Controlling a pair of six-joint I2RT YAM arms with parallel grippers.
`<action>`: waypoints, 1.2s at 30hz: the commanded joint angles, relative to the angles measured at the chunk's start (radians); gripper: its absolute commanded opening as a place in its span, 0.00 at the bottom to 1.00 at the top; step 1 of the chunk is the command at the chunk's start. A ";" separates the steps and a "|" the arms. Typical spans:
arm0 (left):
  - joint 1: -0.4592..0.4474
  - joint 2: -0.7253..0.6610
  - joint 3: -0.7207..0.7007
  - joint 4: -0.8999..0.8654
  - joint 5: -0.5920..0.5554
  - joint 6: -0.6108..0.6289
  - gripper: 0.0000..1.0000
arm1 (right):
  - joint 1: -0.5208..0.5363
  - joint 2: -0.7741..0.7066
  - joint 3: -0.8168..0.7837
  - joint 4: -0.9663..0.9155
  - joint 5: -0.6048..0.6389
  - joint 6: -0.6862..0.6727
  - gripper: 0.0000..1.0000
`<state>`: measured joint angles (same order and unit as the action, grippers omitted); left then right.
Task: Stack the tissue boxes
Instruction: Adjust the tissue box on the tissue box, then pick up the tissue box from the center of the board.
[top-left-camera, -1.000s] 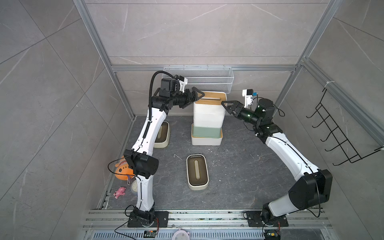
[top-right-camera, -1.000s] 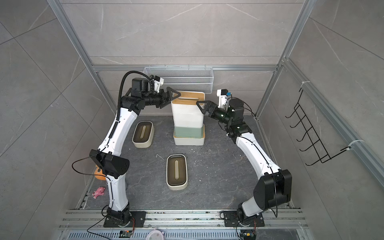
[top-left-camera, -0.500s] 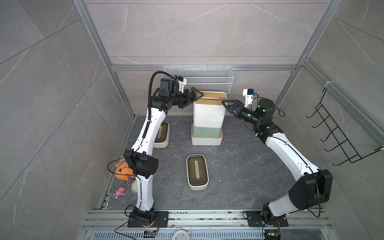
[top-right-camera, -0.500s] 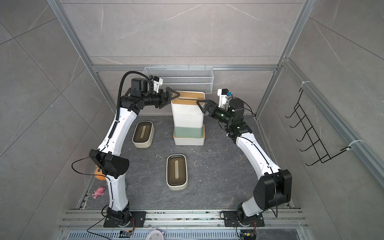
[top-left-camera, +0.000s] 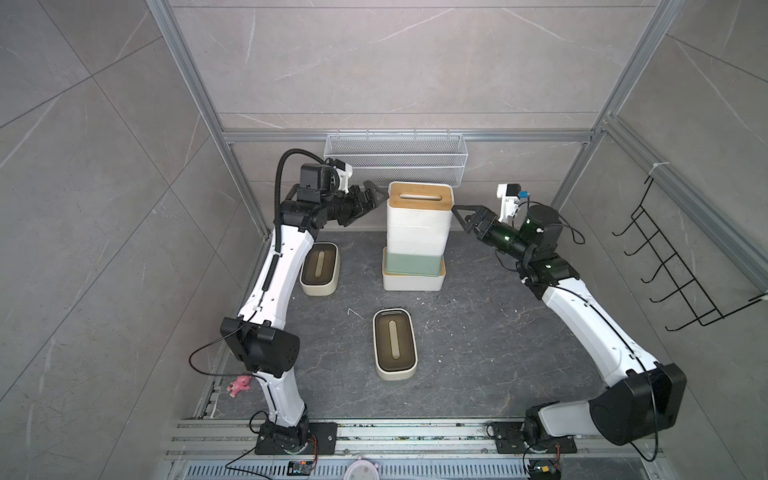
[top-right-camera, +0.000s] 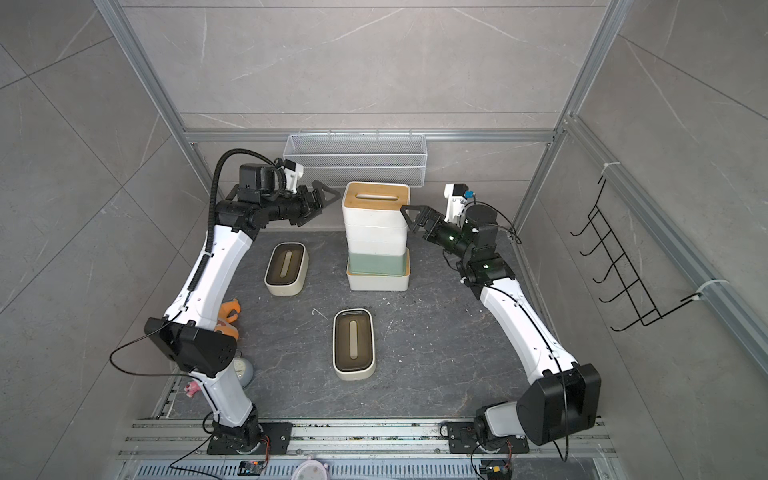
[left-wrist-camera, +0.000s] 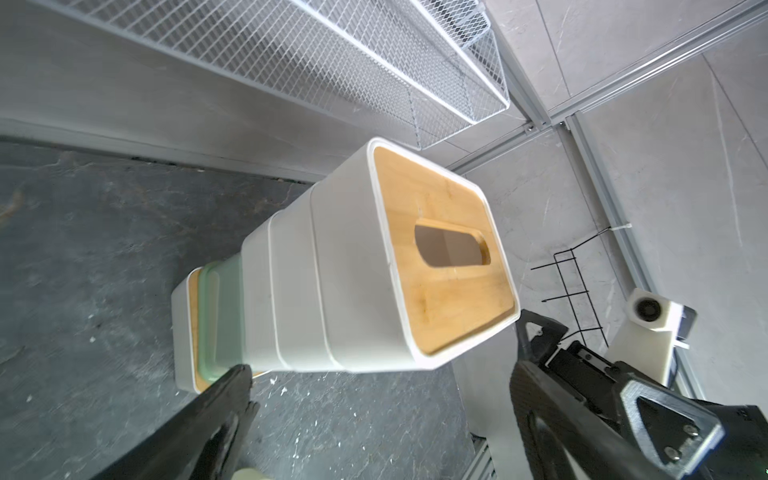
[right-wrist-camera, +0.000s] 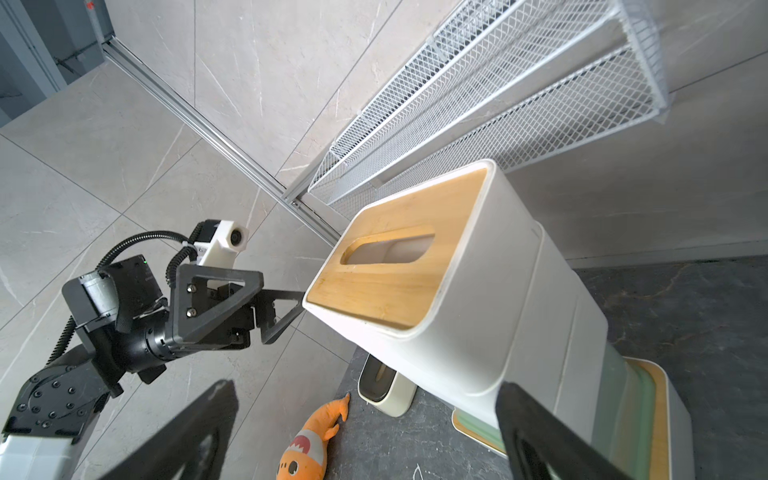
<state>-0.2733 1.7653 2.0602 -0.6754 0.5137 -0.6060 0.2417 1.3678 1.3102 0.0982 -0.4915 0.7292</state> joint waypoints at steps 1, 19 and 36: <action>-0.001 -0.140 -0.154 0.102 -0.068 -0.001 0.99 | -0.001 -0.077 -0.053 -0.018 0.031 -0.044 1.00; 0.001 -0.766 -1.076 0.139 -0.244 -0.096 1.00 | -0.002 -0.463 -0.457 -0.068 0.034 -0.043 1.00; -0.429 -0.620 -1.198 0.039 -0.581 -0.104 0.97 | -0.002 -0.814 -0.667 -0.372 0.057 -0.144 1.00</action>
<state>-0.6556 1.1194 0.8173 -0.6006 0.0643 -0.7044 0.2417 0.5999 0.6659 -0.1970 -0.4492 0.6083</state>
